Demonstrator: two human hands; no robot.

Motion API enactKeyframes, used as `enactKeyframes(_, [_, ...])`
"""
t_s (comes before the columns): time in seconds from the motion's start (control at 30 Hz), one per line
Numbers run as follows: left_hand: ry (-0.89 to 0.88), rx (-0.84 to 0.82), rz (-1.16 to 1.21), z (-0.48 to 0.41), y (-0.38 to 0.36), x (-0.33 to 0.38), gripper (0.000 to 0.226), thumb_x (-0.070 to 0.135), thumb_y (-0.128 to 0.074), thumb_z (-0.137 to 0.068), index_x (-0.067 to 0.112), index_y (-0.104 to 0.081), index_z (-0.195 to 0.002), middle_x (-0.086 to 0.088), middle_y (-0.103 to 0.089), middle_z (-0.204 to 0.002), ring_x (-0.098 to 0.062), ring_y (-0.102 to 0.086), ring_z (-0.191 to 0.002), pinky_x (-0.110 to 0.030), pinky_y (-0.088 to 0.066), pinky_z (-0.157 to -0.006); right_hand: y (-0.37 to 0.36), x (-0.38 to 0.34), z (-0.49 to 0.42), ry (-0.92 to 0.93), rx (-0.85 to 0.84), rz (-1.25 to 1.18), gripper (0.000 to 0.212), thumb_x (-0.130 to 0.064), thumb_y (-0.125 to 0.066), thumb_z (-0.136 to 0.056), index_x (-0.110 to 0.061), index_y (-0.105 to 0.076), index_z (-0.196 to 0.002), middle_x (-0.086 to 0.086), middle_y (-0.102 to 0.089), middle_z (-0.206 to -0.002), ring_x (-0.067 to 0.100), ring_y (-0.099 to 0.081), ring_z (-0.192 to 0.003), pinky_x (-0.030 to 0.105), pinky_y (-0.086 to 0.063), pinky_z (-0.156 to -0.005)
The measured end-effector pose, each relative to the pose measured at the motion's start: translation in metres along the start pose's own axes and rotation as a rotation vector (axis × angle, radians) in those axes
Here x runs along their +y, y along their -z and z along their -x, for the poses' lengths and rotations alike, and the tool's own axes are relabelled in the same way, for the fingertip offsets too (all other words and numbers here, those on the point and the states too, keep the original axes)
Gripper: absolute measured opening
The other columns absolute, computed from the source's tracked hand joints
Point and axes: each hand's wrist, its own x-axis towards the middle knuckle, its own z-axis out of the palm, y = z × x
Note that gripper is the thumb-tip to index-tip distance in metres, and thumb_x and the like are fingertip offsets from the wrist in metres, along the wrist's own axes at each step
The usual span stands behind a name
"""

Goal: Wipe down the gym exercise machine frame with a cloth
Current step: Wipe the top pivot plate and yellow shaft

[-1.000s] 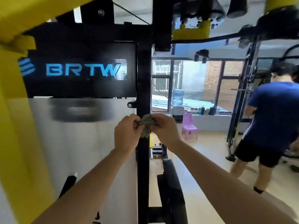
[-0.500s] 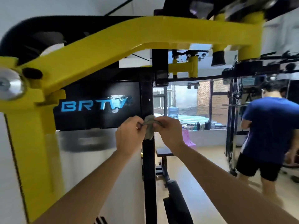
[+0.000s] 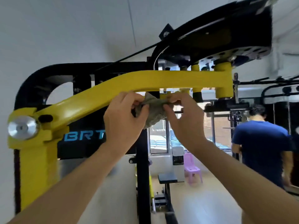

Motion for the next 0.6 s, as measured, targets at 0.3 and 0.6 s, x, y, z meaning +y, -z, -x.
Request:
enactKeyframes(0.3, [-0.213, 0.029, -0.322, -0.067, -0.05, 0.041, 0.019, 0.037, -0.066, -0.09, 0.022, -0.073, -0.099, -0.001, -0.066, -0.09, -0.023, -0.057, -0.081, -0.032, -0.037, -0.07, 0.037, 0.054, -0.087, 0.082, -0.068, 0.29, 0.003, -0.003, -0.067, -0.082, -0.005, -0.069, -0.084, 0.012, -0.067, -0.082, 0.032, -0.059, -0.081, 0.037, -0.048, -0.069])
enactKeyframes(0.6, [-0.289, -0.094, -0.363, -0.081, -0.108, 0.088, 0.035, 0.047, -0.068, -0.085, 0.021, -0.075, -0.106, -0.006, -0.069, -0.097, -0.03, -0.063, -0.09, -0.038, -0.045, -0.077, 0.081, 0.097, -0.096, -0.194, -0.058, 0.409, 0.03, -0.031, -0.071, -0.084, -0.01, -0.065, -0.104, 0.012, -0.063, -0.105, 0.033, -0.053, -0.103, 0.033, -0.04, -0.079])
